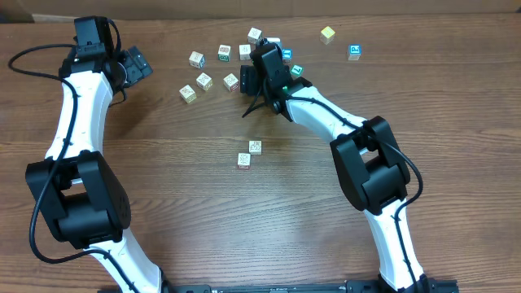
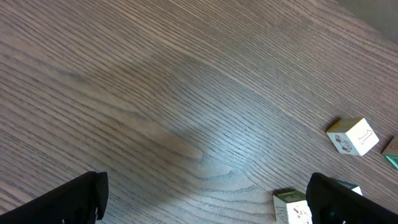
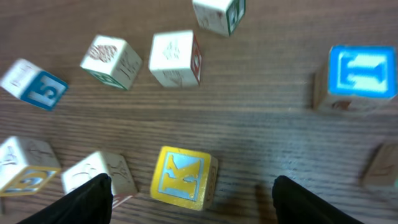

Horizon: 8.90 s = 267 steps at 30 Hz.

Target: Form a circle

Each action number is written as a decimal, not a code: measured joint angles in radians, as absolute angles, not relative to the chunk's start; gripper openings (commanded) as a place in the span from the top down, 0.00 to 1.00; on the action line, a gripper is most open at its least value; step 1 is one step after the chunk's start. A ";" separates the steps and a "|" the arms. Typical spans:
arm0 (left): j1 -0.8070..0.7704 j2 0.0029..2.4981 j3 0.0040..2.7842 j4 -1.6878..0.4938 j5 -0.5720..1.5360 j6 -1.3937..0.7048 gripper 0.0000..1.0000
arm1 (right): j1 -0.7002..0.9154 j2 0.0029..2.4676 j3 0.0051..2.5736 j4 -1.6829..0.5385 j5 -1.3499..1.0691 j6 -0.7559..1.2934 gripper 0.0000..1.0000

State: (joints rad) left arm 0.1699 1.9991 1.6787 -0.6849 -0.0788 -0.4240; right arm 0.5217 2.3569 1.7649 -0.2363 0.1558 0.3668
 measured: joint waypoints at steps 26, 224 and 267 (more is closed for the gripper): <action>0.170 1.999 1.679 -0.685 -0.079 -0.424 0.00 | 0.526 2.406 1.764 -0.168 0.154 0.359 0.76; 0.170 1.999 1.679 -0.684 -0.080 -0.424 0.00 | 0.787 1.877 1.243 -0.843 -0.147 1.015 0.92; 0.170 1.999 1.679 -0.685 -0.079 -0.424 0.01 | 0.759 1.925 1.322 -0.822 0.098 0.400 0.32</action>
State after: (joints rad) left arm 0.1699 1.9991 1.6787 -0.6849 -0.0788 -0.4240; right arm 0.7593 1.9255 1.3216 -0.8223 0.0978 0.4004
